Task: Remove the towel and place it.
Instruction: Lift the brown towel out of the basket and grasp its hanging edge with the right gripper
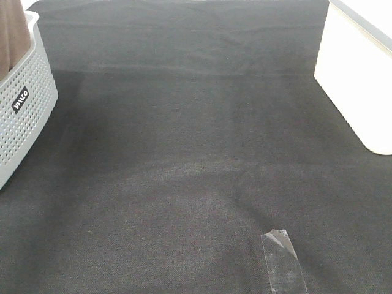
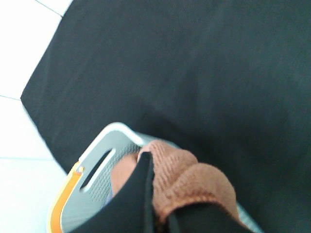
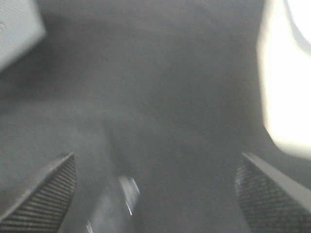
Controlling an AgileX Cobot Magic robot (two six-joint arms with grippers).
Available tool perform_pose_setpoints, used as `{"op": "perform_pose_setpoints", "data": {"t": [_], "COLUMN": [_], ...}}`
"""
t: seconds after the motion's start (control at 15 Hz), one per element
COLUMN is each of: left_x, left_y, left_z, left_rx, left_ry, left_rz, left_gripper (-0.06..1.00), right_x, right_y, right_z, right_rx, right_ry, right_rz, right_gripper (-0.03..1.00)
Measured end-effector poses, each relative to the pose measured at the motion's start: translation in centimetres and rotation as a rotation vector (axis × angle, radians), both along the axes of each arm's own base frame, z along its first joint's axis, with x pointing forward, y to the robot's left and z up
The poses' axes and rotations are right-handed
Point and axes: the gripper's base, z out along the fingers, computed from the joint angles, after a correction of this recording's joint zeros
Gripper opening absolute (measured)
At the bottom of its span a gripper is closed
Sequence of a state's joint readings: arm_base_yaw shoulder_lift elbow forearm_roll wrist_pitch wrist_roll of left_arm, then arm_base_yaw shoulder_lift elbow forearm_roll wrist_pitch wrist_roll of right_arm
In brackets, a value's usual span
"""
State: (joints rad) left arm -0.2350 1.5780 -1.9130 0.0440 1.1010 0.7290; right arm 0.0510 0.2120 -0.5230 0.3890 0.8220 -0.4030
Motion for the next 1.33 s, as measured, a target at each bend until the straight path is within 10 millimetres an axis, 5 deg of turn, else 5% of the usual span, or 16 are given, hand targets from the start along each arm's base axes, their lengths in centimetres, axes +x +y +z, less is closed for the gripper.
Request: {"op": "perform_pose_setpoints", "data": {"t": [0.33,0.4,0.47,0.67,1.07,1.2,1.33], "left_x": [-2.1,-2.1,-3.3,-5.2,-6.5,-6.5,-6.5], "left_y": [-5.8,-5.8,-8.4,-11.4,-13.4,-13.5,-13.7], "left_z": [1.6,1.6,1.6,1.6,1.9,2.0,2.1], "left_rx": [-0.148,-0.148,-0.157,-0.135,-0.139,-0.149,-0.166], "left_ry": [-0.05,-0.05,-0.049,-0.05,-0.078,-0.086,-0.101], "left_rz": [-0.079,-0.079,-0.161,-0.287,-0.374,-0.378,-0.383], "left_gripper": [0.0,0.0,0.0,0.0,0.0,0.0,0.0], "right_x": [7.0,7.0,9.8,14.0,19.9,21.2,22.3], "right_y": [3.5,3.5,4.5,5.5,6.5,7.7,11.4], "right_z": [0.8,0.8,0.4,-1.9,-6.1,-6.2,-5.8], "right_rx": [0.082,0.082,0.14,0.205,0.29,0.335,0.334], "right_ry": [-0.057,-0.057,-0.09,-0.095,-0.069,-0.074,-0.076], "right_rz": [0.404,0.404,0.525,0.655,0.779,0.852,0.983], "right_gripper": [0.81,0.81,0.81,0.81,0.81,0.81,0.81]}}
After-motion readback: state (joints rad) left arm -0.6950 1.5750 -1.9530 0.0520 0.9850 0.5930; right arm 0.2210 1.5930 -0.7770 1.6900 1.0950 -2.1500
